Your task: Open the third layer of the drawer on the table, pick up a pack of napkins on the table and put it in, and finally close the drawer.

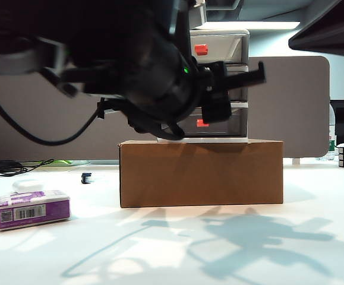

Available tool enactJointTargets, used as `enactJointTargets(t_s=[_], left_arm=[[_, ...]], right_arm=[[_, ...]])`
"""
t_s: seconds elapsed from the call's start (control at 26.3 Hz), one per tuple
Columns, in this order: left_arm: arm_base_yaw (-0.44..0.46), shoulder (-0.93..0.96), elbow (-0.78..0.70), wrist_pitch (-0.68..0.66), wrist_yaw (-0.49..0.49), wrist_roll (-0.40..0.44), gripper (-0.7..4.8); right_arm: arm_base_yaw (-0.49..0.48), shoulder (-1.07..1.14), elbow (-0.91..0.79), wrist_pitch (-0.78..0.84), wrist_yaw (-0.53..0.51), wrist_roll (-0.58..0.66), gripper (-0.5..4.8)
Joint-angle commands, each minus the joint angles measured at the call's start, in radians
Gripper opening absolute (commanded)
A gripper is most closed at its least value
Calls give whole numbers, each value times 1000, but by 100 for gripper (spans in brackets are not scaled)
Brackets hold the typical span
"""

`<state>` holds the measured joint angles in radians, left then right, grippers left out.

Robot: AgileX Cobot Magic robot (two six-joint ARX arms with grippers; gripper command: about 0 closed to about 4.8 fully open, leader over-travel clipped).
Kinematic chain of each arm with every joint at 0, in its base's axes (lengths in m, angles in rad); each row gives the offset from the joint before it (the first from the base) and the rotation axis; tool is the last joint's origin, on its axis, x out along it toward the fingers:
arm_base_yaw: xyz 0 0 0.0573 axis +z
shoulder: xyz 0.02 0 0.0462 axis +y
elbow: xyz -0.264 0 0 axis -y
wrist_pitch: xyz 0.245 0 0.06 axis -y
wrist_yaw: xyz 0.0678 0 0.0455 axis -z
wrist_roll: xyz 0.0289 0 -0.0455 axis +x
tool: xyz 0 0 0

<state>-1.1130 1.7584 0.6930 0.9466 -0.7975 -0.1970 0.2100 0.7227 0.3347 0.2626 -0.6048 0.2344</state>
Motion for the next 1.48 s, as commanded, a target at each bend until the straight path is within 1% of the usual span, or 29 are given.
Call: enactJointTargets(t_s=[0.04, 0.23, 0.38, 0.68, 0.8, 1.03, 1.48], left_arm=[[0, 47, 37, 13, -37, 8, 184], [0, 113, 93, 13, -45, 0, 183], [2, 118, 98, 16, -108, -5, 183], [8, 119, 108, 19, -100, -45, 183], [11, 126, 137, 19, -97, -41, 183], [21, 141, 180, -32, -96, -39, 183], [44, 145, 184, -62, -100, -40, 174]], right_arm=[[26, 36, 6, 42, 11, -12, -6], [61, 102, 6, 80, 12, -30, -6], [62, 120, 6, 94, 11, -31, -6], [62, 123, 6, 111, 23, -37, -6], [62, 123, 6, 111, 23, -47, -6], [62, 123, 6, 111, 23, -48, -6], [62, 123, 6, 110, 23, -49, -6]])
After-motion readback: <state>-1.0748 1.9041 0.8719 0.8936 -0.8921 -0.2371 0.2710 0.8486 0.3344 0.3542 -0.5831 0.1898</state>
